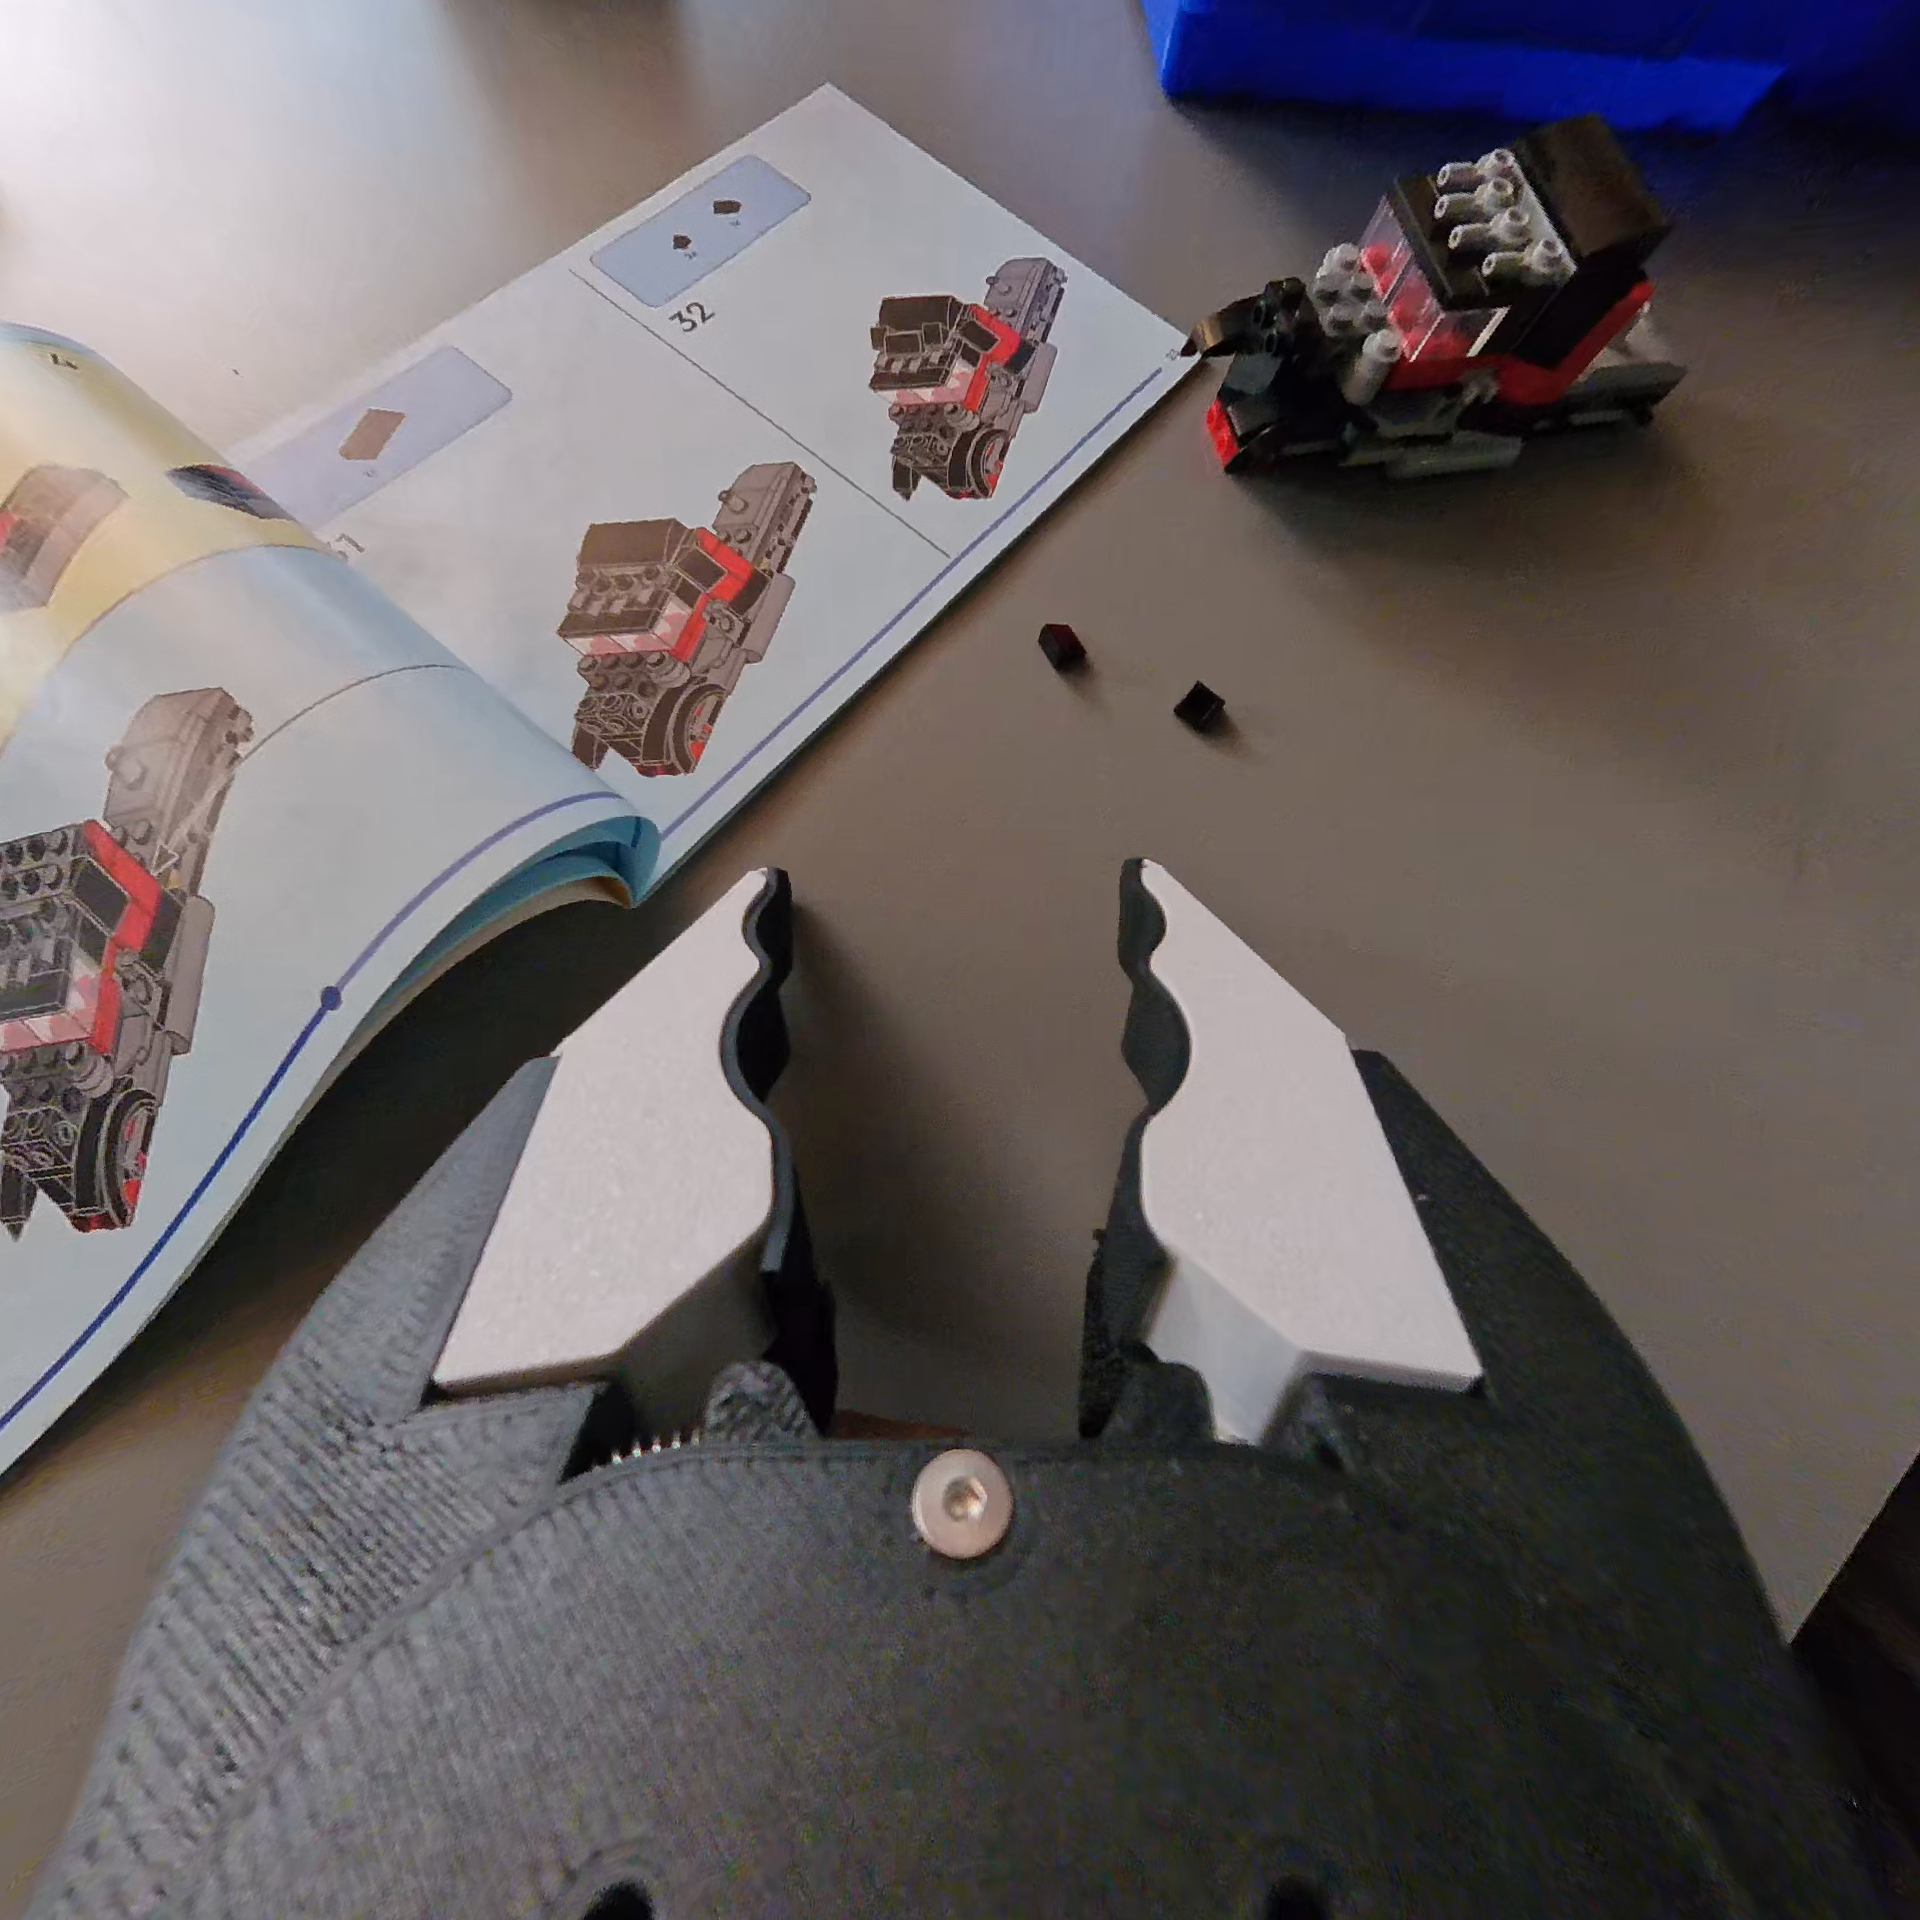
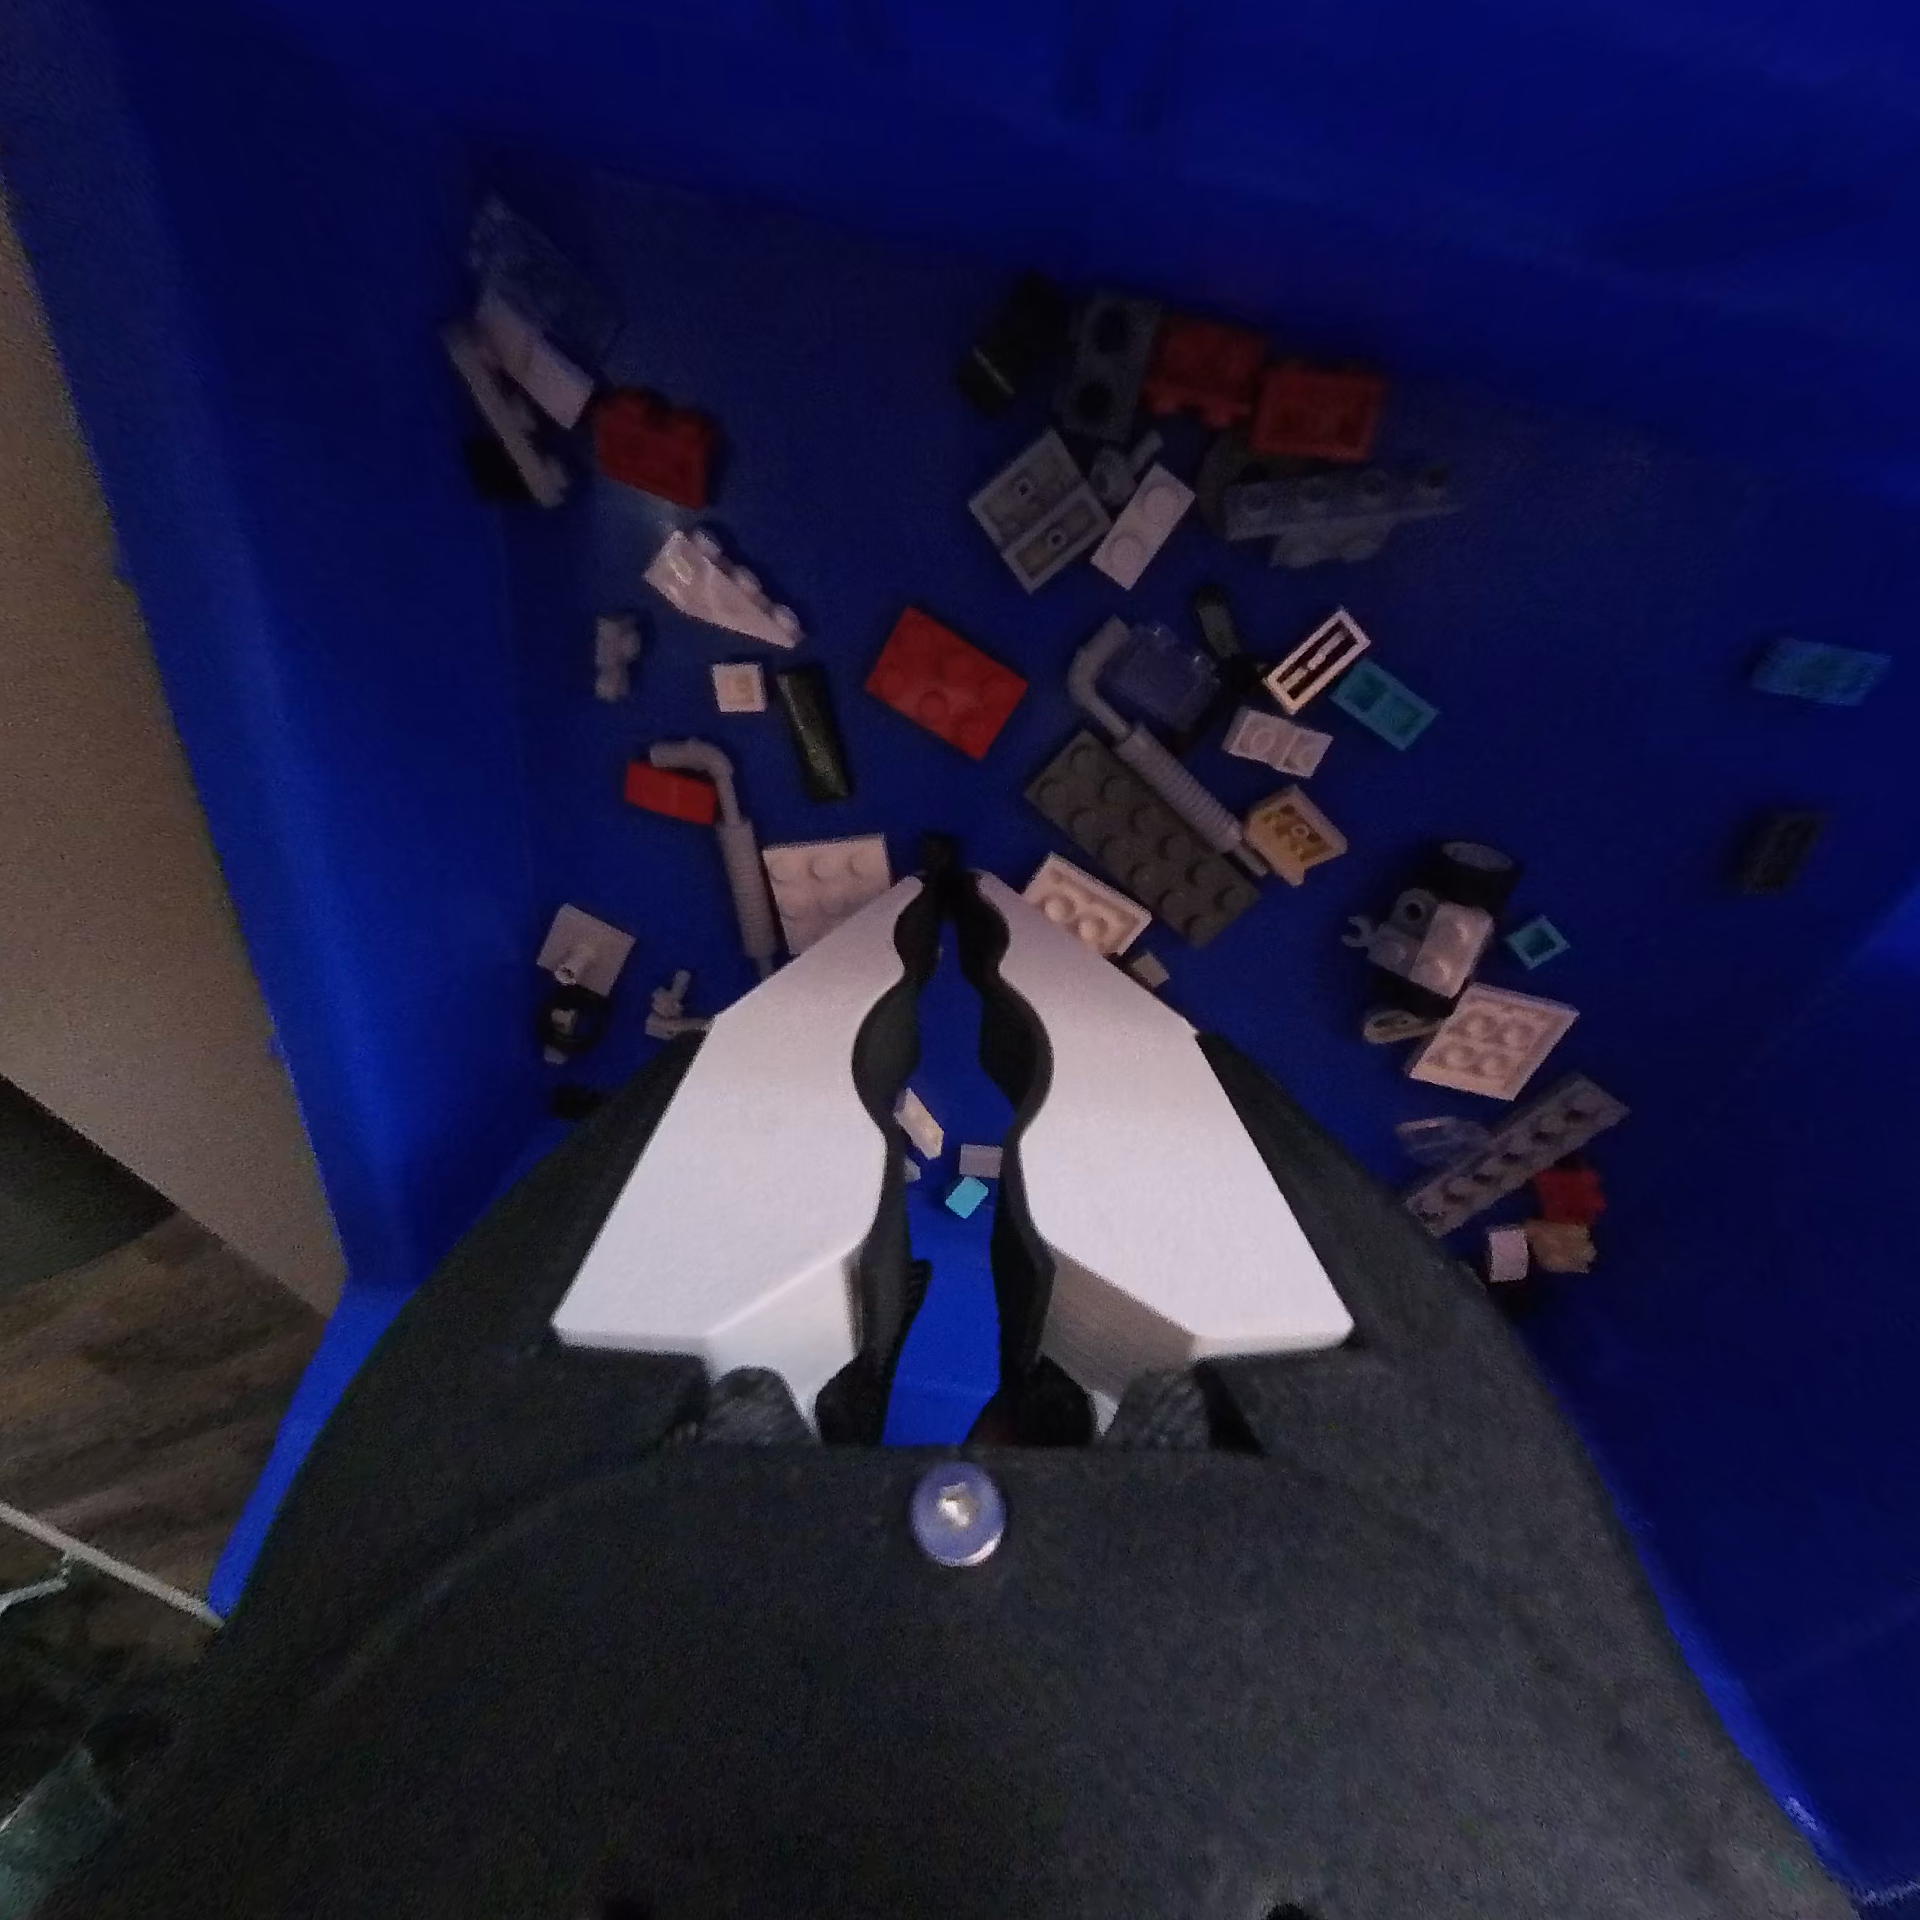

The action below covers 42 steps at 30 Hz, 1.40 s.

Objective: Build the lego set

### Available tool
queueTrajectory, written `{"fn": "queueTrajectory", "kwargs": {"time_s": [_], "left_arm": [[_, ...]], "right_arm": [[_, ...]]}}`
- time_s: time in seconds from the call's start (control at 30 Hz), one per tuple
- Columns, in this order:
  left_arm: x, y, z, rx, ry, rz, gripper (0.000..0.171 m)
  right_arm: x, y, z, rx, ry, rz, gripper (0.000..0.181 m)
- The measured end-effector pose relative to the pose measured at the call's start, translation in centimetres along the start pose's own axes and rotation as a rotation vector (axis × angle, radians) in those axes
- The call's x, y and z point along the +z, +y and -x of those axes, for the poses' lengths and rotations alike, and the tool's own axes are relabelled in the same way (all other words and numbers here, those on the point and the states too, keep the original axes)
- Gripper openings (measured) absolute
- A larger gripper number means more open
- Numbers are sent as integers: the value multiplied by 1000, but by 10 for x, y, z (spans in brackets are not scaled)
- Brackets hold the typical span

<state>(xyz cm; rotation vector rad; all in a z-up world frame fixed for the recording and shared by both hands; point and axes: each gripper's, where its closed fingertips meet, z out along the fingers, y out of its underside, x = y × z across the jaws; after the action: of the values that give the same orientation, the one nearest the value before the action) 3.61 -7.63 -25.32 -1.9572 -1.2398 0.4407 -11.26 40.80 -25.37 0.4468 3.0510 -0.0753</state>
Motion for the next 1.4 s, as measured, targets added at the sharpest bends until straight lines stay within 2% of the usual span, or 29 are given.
{"fn": "queueTrajectory", "kwargs": {"time_s": [0.27,0.4,0.6,0.73,0.87,1.03,1.17,1.4], "left_arm": [[-1,-1,0,5,-2,-7,64],[-1,-1,0,3,-2,-11,64],[-1,-1,2,-13,-3,-8,64],[-1,-1,2,-33,12,-12,64],[-3,-3,2,-42,20,-29,64],[-5,-4,-2,-34,31,-40,64],[-8,-5,-2,-41,38,-57,63],[-10,-7,-4,-54,67,-76,63]], "right_arm": [[-7,-5,5,18,17,-54,4],[-28,-25,19,33,4,-168,4],[-85,-87,81,34,-56,-462,4],[-98,-130,140,26,-131,-611,3],[-73,-177,191,47,-229,-692,3],[-27,-226,231,133,-349,-731,3],[2,-245,240,170,-302,-690,3],[20,-257,234,184,-200,-632,3]]}}
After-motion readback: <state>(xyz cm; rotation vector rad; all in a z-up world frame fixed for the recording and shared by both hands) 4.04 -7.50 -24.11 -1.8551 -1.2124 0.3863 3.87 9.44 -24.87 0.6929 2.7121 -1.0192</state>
